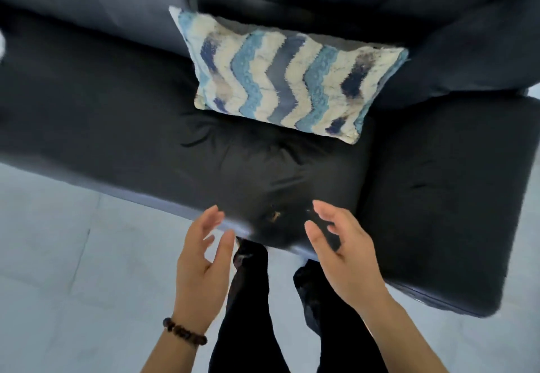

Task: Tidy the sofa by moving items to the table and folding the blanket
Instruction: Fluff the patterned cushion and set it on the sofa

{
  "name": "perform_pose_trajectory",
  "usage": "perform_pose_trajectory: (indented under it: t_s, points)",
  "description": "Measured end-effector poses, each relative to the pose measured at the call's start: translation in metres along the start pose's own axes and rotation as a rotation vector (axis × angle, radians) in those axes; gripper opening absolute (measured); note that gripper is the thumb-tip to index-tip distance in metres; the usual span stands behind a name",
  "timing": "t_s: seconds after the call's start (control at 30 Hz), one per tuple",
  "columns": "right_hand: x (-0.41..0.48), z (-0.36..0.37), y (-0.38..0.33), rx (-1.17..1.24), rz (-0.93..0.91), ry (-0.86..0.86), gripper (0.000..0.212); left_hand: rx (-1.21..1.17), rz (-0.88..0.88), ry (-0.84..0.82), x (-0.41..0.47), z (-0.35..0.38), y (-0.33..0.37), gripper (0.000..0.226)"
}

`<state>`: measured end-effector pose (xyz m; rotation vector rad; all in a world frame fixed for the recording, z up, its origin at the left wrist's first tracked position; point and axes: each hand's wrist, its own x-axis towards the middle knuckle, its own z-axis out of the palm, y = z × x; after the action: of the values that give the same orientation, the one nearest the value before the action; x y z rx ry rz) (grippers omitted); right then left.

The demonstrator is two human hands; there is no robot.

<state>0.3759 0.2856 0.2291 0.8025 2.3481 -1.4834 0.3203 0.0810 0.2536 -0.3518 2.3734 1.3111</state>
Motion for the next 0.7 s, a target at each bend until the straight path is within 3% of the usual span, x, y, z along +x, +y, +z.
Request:
perform_pose_trajectory:
  t_s: [0.2,0.33,0.5,0.7]
  points:
    - [-0.075,-0.079,-0.111,0.199,-0.166,0.012,0.052,-0.05,0.063,0.255,-0.119,-0.108,0.084,0.041]
    - [-0.104,-0.088,-0.179,0.268,-0.326,-0.03,0.049,-0.082,0.13,0.419,-0.171,-0.176,0.103,0.04]
    - [-0.127,-0.035,-0.238,0.242,-0.449,-0.163,0.048,-0.228,0.091,0.553,-0.2,-0.242,0.073,0.042]
    - [-0.15,0.106,-0.287,0.026,-0.535,-0.321,0.051,-0.437,-0.005,0.672,-0.206,-0.334,-0.014,0.047]
